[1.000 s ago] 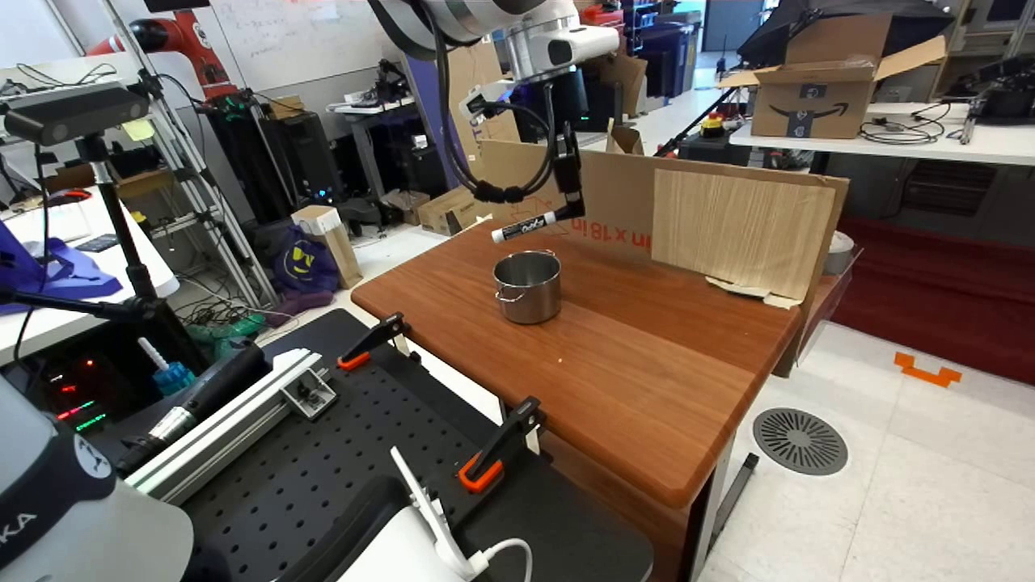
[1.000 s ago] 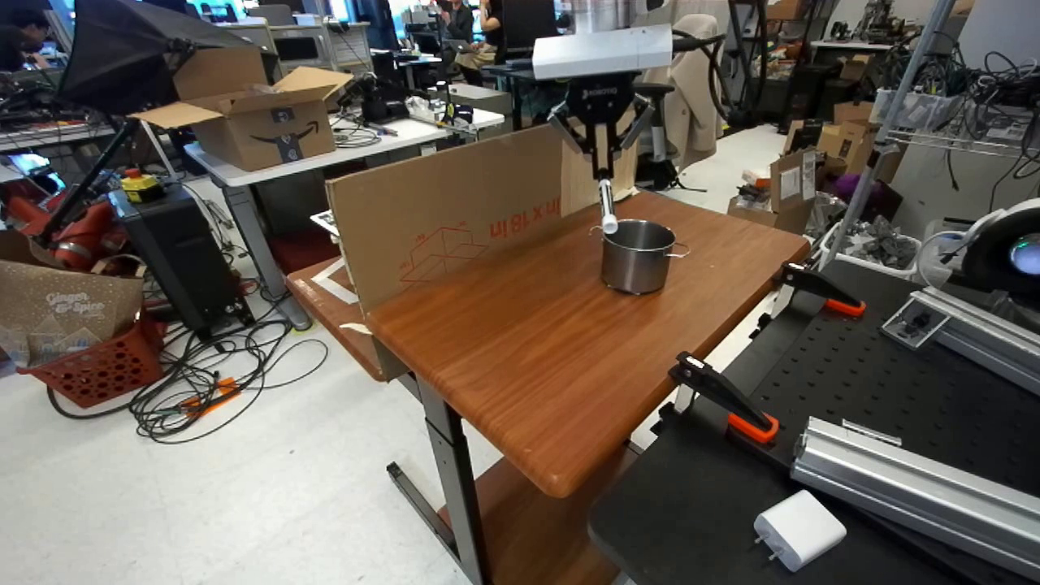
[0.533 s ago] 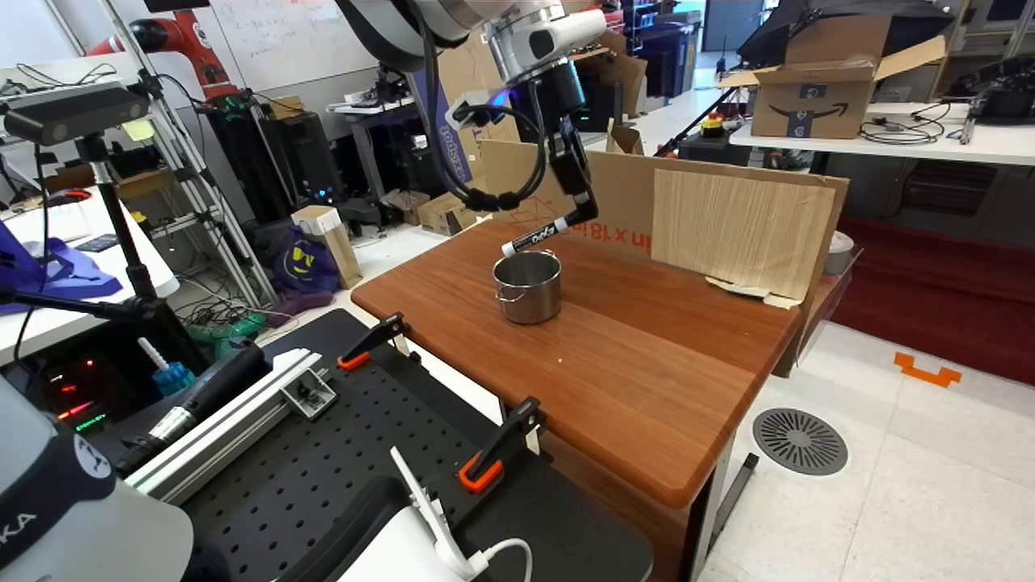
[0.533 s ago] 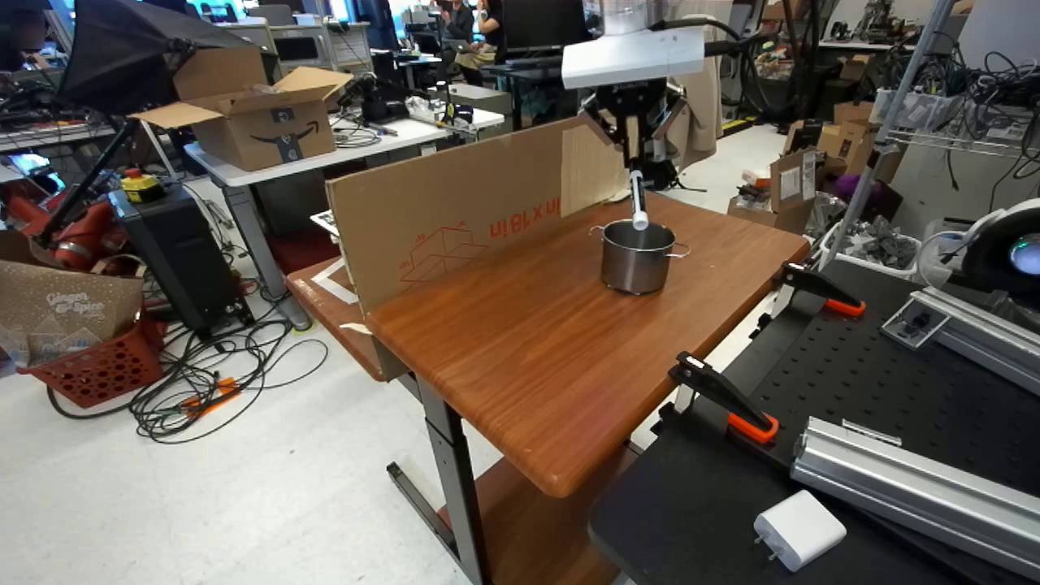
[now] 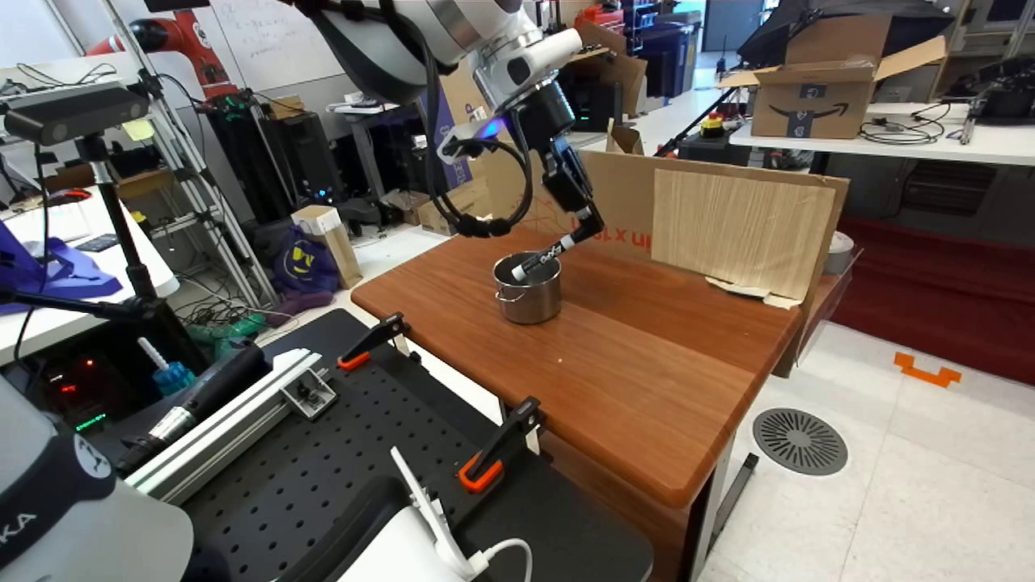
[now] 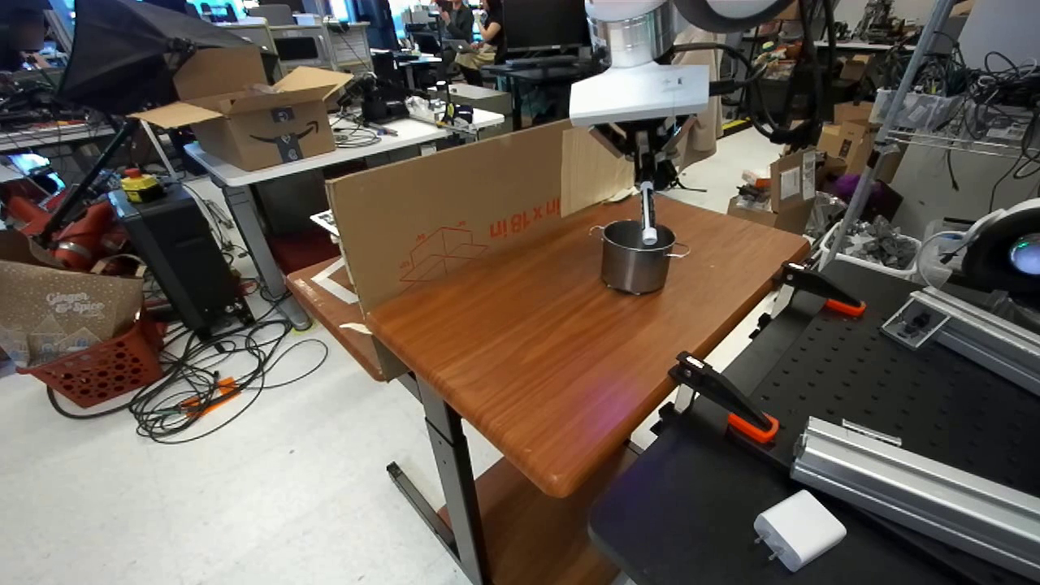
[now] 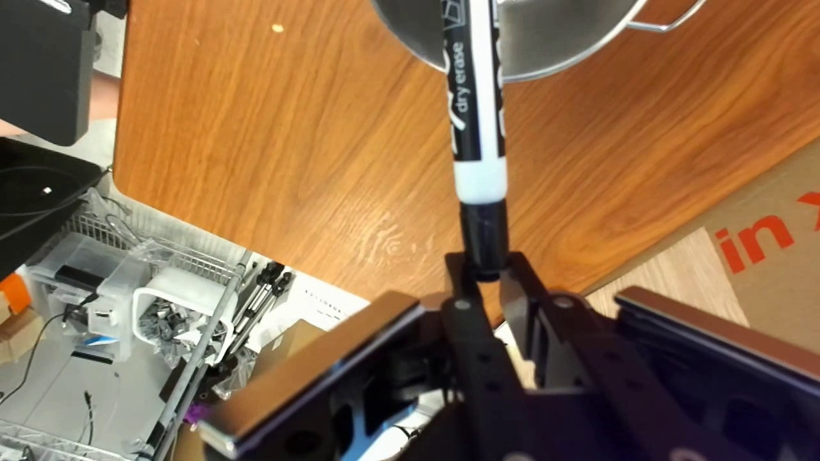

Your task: Pick up the marker and put it in the bowl

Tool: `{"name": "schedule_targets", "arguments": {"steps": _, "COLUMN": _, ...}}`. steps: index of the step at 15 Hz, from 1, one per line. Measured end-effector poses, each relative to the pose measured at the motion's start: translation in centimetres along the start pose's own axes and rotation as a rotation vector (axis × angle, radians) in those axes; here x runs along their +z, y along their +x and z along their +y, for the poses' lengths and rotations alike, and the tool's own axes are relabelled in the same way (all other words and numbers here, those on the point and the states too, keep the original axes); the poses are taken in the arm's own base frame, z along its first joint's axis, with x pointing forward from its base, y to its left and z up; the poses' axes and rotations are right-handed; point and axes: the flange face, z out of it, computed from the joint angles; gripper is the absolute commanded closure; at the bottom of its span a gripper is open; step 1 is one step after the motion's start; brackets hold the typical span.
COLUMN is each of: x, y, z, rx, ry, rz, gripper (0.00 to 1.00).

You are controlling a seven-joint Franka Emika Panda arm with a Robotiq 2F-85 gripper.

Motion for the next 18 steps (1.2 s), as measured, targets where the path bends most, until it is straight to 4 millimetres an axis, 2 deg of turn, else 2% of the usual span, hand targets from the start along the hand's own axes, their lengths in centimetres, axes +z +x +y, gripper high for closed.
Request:
{"name": "schedule_targets", "arguments": {"steps": 6, "x": 0.4, "y": -2.4, "z": -0.9, "rx": -0.020, "ry": 0.002, "rz": 0.023, "gripper": 0.96}}
{"name": "schedule_targets", "arguments": {"steps": 10, "x": 1.2, "y": -3.3, "z": -1.2, "rx": -0.031, "ry": -0.008, "rz": 0.026, "gripper": 0.96}}
{"name": "schedule_targets", "arguments": {"steps": 11, "x": 1.4, "y": -3.3, "z": -1.3, "rx": -0.030, "ry": -0.009, "rz": 0.026, "gripper": 0.59}}
{"name": "schedule_targets", "arguments": {"steps": 13, "x": 1.5, "y": -3.1, "z": -1.5, "rx": -0.028, "ry": -0.009, "rz": 0.027, "gripper": 0.51}}
{"name": "schedule_targets", "arguments": {"steps": 18, "x": 1.2, "y": -2.7, "z": -1.9, "rx": -0.022, "ry": 0.000, "rz": 0.033, "gripper": 0.16}}
